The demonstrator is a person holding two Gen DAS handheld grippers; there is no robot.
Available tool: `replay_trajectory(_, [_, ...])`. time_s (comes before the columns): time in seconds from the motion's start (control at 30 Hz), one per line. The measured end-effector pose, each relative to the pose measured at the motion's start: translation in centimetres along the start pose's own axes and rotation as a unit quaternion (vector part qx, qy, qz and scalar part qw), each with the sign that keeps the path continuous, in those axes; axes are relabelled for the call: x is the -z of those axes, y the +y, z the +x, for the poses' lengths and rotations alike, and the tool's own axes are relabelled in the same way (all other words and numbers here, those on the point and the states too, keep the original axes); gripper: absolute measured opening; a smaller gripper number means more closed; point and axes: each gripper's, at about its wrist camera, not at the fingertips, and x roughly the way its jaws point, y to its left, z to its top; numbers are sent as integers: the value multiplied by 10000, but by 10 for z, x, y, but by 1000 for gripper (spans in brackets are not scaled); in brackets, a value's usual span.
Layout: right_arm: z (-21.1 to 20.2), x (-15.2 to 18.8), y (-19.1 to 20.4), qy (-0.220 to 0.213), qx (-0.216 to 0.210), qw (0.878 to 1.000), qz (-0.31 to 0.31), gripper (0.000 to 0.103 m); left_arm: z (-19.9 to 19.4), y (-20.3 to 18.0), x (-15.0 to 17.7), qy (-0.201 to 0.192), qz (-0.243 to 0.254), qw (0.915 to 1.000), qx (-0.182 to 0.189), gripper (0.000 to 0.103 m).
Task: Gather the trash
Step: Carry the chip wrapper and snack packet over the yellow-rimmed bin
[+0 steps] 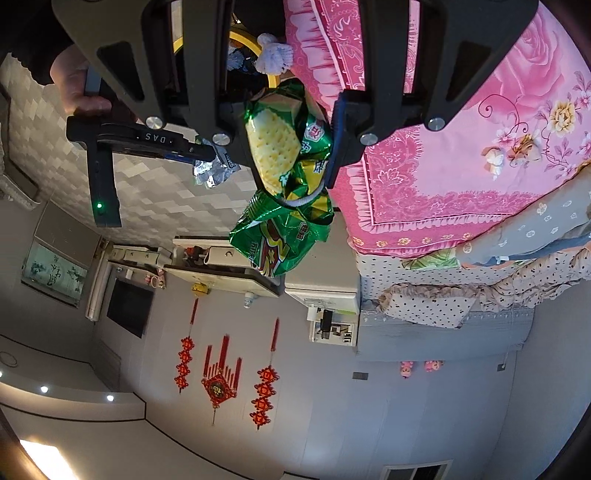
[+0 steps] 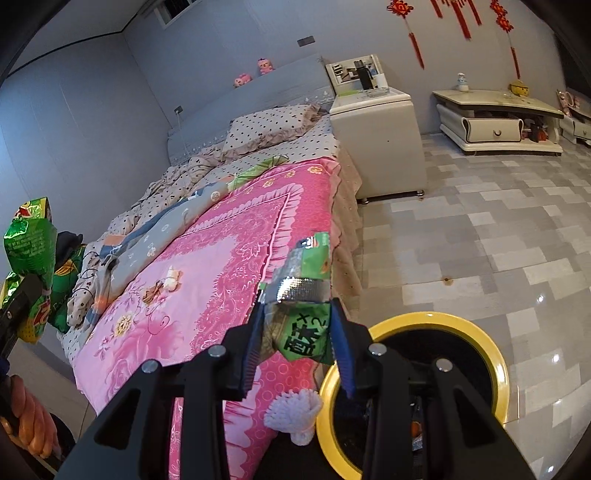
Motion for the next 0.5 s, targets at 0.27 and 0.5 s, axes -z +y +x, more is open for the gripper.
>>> replay_trajectory(0.27, [-7,7,-42,-31,282,9987,427,33,54,-26,8,417,90,9987,261,29])
replay_trajectory(0.5, [-12,14,-65,-86,581,9966,569,33,109,-44,21,827,106,9957,404,29])
